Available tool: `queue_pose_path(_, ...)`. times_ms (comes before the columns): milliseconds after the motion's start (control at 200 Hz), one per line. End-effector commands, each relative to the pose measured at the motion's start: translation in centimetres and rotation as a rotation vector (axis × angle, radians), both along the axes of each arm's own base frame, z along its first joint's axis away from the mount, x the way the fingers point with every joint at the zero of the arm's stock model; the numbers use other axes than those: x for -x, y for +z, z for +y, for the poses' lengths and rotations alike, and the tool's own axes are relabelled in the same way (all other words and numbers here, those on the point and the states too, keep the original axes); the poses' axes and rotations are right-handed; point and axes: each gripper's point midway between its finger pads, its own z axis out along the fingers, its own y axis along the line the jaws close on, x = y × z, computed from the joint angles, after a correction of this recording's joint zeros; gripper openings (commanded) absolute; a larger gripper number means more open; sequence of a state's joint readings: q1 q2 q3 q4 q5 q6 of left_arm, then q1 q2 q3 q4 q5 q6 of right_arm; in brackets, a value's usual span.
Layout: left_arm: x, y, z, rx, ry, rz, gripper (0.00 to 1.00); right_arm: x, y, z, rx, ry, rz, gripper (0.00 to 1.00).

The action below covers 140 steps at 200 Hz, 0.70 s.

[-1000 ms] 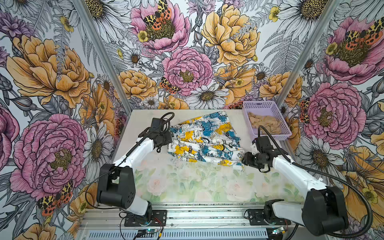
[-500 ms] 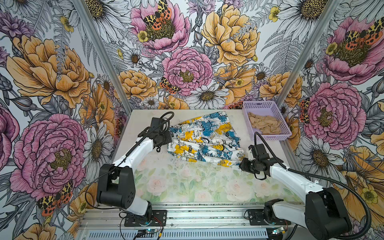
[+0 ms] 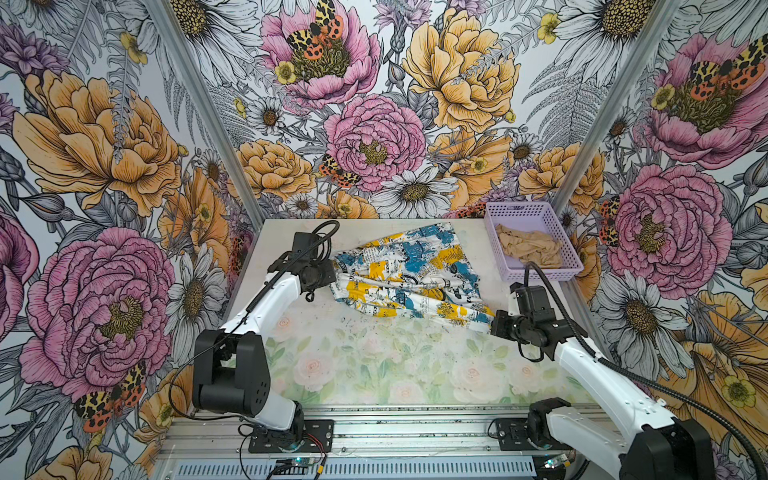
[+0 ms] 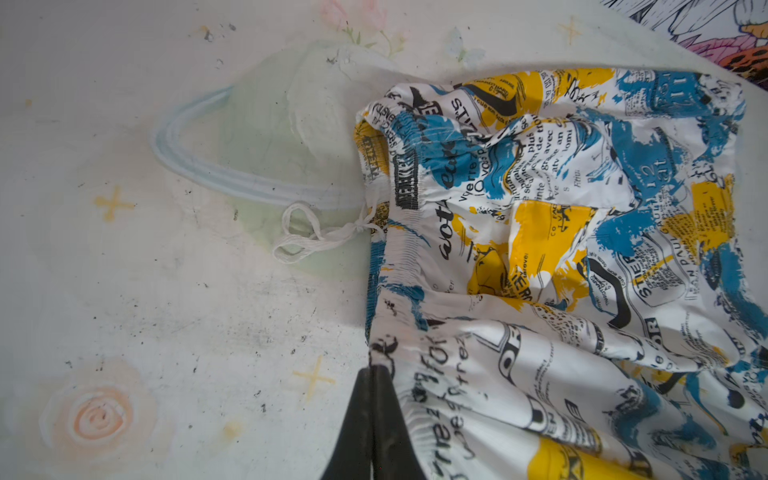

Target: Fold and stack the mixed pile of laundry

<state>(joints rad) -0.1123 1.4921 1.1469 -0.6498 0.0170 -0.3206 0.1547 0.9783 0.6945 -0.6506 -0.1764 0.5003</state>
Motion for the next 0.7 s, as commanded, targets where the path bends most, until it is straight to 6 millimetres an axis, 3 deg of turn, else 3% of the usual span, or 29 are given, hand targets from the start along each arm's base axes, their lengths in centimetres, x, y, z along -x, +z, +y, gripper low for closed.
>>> queue_pose_path(0,0.4,3.1,0.6,-0.009,-0.006,-0.06,0.0,0.5,3.1,-0.4,-0.003,0.001,-0.038,0.0)
queue_pose_path(150,1.7,2.6,-0.3,0.019,-0.024,-0.044,0.0,0.8,3.0,-0.2,-0.03,0.018,-0.015,0.0)
queue_pose_path(250,1.3,2.5,-1.3,0.016,-0.05,-0.041,0.0,0.5,2.0,-0.4,-0.011,0.023,0.009,0.0)
queue_pose_path(385,-1.8,2.3,-3.4,0.001,-0.106,-0.059,0.0,-1.3,1.0,-0.5,0.011,0.033,0.038,0.0)
queue_pose_path(605,-7.0,-0.3,-5.9,0.003,-0.164,-0.063,0.0,-4.3,-0.2,-1.0,0.018,0.015,0.076,0.0)
queue_pose_path(625,-7.2,-0.4,-5.9,0.006,-0.164,-0.067,0.07,-4.5,-0.3,-1.1,0.019,0.013,0.079,0.0)
queue_pose_path(696,-7.5,-0.4,-5.4,0.007,-0.165,-0.087,0.54,-4.8,-0.5,-1.2,0.015,0.013,0.091,0.0)
